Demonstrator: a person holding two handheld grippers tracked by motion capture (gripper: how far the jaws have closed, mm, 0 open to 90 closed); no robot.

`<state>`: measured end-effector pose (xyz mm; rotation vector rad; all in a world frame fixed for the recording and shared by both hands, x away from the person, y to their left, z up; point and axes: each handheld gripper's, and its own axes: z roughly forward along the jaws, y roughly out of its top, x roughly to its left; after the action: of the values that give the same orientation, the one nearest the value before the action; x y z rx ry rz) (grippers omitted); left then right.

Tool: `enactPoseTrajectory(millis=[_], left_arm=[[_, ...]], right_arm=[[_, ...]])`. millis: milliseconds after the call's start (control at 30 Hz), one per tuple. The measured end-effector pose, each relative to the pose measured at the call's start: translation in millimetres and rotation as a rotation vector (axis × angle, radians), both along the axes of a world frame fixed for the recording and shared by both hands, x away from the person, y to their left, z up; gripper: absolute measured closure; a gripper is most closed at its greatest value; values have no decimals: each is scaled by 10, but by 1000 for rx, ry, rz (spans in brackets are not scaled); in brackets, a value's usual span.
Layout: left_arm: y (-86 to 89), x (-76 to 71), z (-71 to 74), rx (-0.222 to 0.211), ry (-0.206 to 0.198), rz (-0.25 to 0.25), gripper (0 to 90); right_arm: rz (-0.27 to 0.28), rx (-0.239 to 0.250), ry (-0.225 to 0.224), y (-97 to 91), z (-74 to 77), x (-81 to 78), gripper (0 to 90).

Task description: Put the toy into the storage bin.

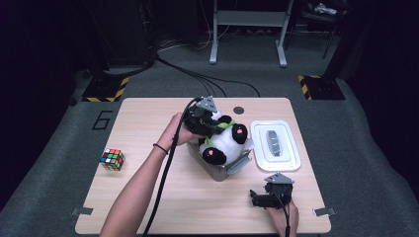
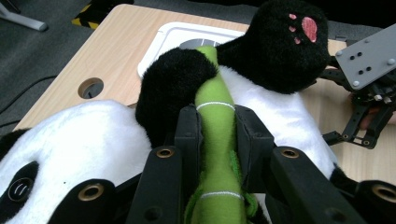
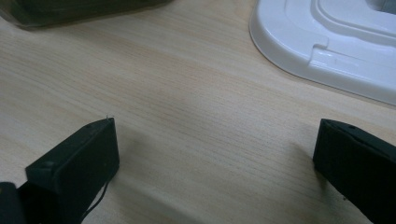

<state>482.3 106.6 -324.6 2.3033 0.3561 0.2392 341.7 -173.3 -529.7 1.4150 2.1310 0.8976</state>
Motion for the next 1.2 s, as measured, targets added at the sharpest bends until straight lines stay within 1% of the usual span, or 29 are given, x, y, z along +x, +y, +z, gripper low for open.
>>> enactPoseTrajectory(millis=[33,67,133,200,233,267,333,400,500,533,567,600,633,667,700,733,800,833,867,900,933,967,1000,1067,1100,1167,1200], left_arm=[[-7,9,-14,-7,5,8,733],[-7,26,-23,0,10,6,732],[-21,54,-57,-3,27,14,732],[-39,76,-87,3,36,7,731],[-58,74,-107,-2,38,13,730],[-73,82,-120,15,35,9,729],[-103,94,-160,21,55,12,725],[-122,92,-188,28,58,9,720],[-145,72,-214,22,49,12,700],[-145,66,-214,13,53,14,677],[-141,63,-205,16,52,14,621],[-139,45,-189,26,42,24,558],[-130,29,-173,26,39,25,486],[-119,6,-159,19,45,31,436],[-103,-10,-142,26,32,41,382],[-80,-31,-123,24,21,60,305],[0,-75,-82,-17,7,89,254],[31,-81,-68,-25,0,99,195],[85,-81,-50,-34,-12,107,163],[117,-77,-44,-46,-13,118,141],[156,-64,-43,-55,-18,139,128],[194,-35,-54,-43,-27,181,95],[211,-13,-70,-41,-24,200,55],[262,49,-130,-41,0,232,26],[273,60,-150,-43,7,235,16],[289,75,-196,-61,22,235,15],[292,83,-210,-67,23,233,15]], right_arm=[[0,0,0,0,0,0,0],[1,0,0,0,0,0,0],[0,0,1,0,0,0,0],[0,0,0,0,0,0,0],[0,0,1,0,0,0,0],[0,0,0,0,0,0,0],[-2,0,-1,2,-1,0,0],[-2,0,-1,2,-1,0,0],[-2,0,-2,1,-1,-1,0],[-2,0,-2,1,-1,-1,0],[-2,0,-2,1,-1,-1,0],[-2,0,-1,1,-1,-1,0],[-2,0,-1,1,-1,-1,0],[-2,0,-2,1,-1,0,0],[-2,0,-2,1,-1,0,0],[-2,0,-2,1,-1,-1,0],[-2,0,-1,1,-1,-1,0],[-2,0,-2,1,-1,0,0],[-2,0,-2,1,-1,0,0],[-2,0,-2,1,-1,0,0],[-1,0,-2,1,-1,0,0],[-2,0,-2,1,-1,0,0],[-2,0,-2,1,-1,0,0],[1,-1,-3,-1,-2,0,0],[1,-2,-4,-1,-2,0,0],[1,-1,-3,-1,-2,0,0],[1,-1,-3,0,-2,0,0]])
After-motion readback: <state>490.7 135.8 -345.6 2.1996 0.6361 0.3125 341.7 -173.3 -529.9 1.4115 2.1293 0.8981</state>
